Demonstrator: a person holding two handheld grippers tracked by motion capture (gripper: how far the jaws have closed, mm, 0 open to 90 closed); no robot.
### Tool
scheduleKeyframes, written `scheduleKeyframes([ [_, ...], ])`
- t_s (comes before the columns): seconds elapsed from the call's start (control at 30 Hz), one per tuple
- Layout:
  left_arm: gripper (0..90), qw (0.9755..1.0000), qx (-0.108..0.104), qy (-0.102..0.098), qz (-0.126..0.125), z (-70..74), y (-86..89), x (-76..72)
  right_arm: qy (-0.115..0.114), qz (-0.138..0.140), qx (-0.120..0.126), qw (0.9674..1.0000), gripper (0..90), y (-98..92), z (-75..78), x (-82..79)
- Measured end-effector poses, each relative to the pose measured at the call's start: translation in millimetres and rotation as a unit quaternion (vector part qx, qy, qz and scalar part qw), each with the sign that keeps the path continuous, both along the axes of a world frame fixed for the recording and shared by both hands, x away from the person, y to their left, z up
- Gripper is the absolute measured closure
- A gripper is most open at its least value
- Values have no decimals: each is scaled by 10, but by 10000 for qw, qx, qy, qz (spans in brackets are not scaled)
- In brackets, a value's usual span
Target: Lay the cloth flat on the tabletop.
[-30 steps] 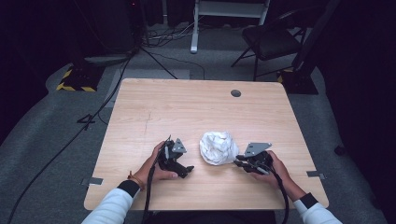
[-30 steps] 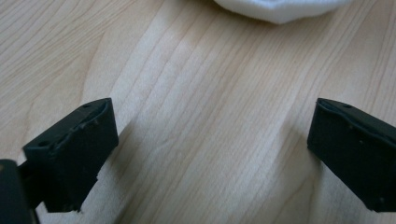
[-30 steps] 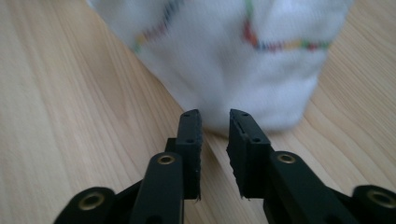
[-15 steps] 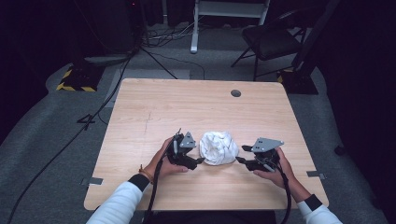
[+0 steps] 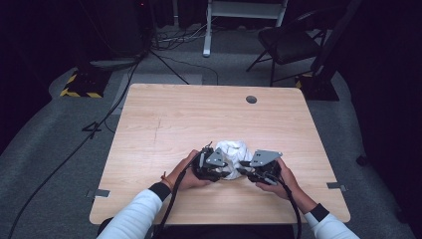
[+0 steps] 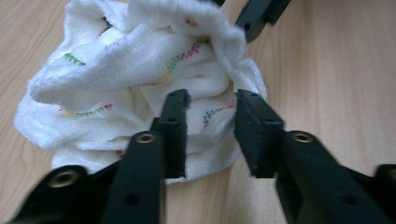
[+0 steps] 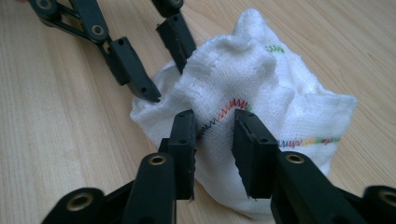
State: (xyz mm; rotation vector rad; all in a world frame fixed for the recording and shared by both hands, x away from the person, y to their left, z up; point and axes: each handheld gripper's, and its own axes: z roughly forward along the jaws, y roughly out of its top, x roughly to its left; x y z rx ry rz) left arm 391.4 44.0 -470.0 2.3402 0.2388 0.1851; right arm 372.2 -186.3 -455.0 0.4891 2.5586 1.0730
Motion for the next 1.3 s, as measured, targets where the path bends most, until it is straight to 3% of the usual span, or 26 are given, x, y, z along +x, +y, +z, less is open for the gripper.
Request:
scheduleKeyframes([
  [0.07, 721, 10000, 11, -28, -35, -4, -7, 1, -6, -5, 44, 10000, 767, -24, 10, -2],
  [0.13, 871, 10000, 25, -41, -60, -5, -2, 0, -68, -20, 85, 9999, 830, -94, 40, -12],
  [0.2, 886, 9999, 36, -107, -83, -2, 12, 2, -85, -6, 89, 9999, 842, -113, 46, -16],
  [0.3, 892, 9997, 3, -246, -11, 40, 62, 19, -148, -27, 115, 9998, 851, -197, 80, -27],
  [0.67, 894, 9989, -147, -374, 252, 116, 208, 28, -179, -175, 88, 9996, 866, -394, 115, -76],
  [0.93, 894, 9989, -138, -276, 345, 123, 317, 29, -76, -341, 50, 9994, 871, -598, 77, -115],
  [1.3, 894, 9978, -104, -252, 609, 135, 511, 31, 11, -822, -45, 9966, 871, -975, -32, -141],
])
